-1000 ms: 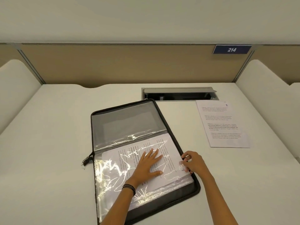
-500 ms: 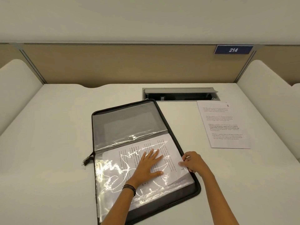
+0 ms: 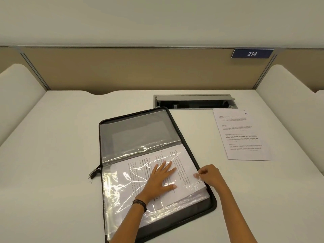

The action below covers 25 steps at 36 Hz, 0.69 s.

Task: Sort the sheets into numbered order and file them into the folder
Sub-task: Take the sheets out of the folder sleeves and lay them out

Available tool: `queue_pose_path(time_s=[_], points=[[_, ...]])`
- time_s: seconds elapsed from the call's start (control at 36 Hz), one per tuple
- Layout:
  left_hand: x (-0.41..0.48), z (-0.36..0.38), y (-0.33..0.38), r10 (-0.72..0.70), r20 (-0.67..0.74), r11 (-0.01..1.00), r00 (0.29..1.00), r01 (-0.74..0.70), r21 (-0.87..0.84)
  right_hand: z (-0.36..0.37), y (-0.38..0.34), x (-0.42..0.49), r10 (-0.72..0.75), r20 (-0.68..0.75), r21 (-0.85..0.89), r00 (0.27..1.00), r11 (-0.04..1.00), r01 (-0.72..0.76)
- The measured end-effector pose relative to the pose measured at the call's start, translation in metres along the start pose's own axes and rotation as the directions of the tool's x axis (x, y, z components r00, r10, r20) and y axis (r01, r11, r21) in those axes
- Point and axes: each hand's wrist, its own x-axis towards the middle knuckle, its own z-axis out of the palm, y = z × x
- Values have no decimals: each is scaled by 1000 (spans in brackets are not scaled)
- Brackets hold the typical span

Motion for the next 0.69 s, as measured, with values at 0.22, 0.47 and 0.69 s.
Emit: queue_pose_path(time_s=[0.22, 0.47, 0.69], points=[[1, 0, -1, -6, 8, 1000, 1000, 6, 18, 1, 4, 4, -27, -23, -6, 999, 1000, 27], [0, 0, 1, -2, -3, 1000, 1000, 2, 29, 9, -7, 6, -208, 48, 26, 977, 978, 207], [0, 2, -2, -4, -1, 1000, 1000, 4, 27, 26, -9, 11, -214, -16, -9, 977, 977, 214]])
